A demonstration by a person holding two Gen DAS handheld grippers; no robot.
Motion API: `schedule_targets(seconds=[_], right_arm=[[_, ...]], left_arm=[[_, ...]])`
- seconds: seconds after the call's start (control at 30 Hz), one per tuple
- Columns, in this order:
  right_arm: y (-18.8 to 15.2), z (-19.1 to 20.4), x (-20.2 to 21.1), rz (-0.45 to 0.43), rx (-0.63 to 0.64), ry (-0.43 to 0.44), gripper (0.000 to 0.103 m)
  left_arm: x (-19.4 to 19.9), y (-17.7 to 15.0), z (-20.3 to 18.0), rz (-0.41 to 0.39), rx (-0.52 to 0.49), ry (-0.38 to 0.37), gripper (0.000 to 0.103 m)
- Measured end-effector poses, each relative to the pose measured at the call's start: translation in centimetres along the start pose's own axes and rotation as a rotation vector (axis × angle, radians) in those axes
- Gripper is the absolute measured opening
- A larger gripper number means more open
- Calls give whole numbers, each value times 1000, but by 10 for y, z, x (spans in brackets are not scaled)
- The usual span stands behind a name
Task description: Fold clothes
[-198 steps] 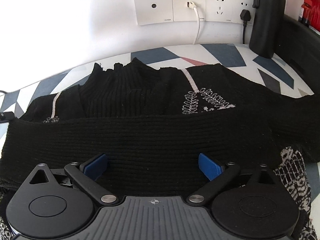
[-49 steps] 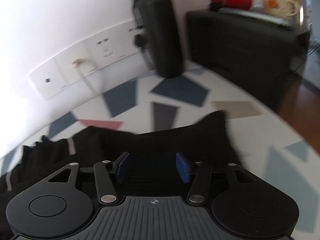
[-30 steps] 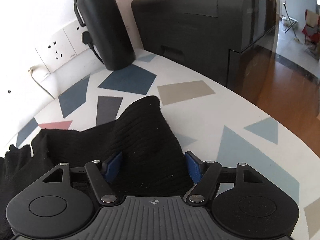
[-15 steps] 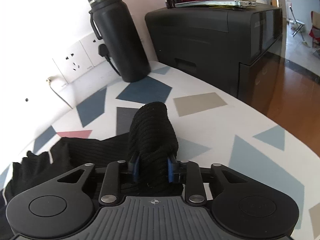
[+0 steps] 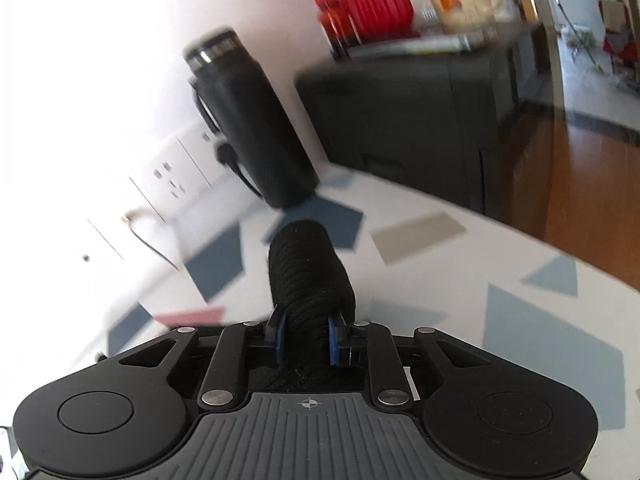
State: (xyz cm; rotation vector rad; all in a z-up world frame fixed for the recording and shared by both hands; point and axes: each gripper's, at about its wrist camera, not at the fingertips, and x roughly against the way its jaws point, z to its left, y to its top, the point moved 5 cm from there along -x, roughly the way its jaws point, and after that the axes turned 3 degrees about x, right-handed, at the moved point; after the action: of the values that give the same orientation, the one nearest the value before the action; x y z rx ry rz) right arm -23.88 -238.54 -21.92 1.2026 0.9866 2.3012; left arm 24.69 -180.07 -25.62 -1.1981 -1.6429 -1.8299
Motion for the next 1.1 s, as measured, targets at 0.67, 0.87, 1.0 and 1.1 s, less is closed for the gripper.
schedule_targets(seconds=[0.67, 0.87, 1.0, 1.1], right_arm=[[-89, 153, -9, 281, 424, 417, 29], [-39, 88, -7, 129, 255, 239, 57], [-33, 49, -36, 184, 156, 132, 53], [-39, 42, -52, 242, 151, 146, 28]], left_arm=[[2, -1, 2, -8, -22, -21, 103], [1, -1, 1, -9, -15, -10, 103], [1, -1, 1, -5, -15, -9, 103], [0, 1, 1, 0, -17, -9, 103]])
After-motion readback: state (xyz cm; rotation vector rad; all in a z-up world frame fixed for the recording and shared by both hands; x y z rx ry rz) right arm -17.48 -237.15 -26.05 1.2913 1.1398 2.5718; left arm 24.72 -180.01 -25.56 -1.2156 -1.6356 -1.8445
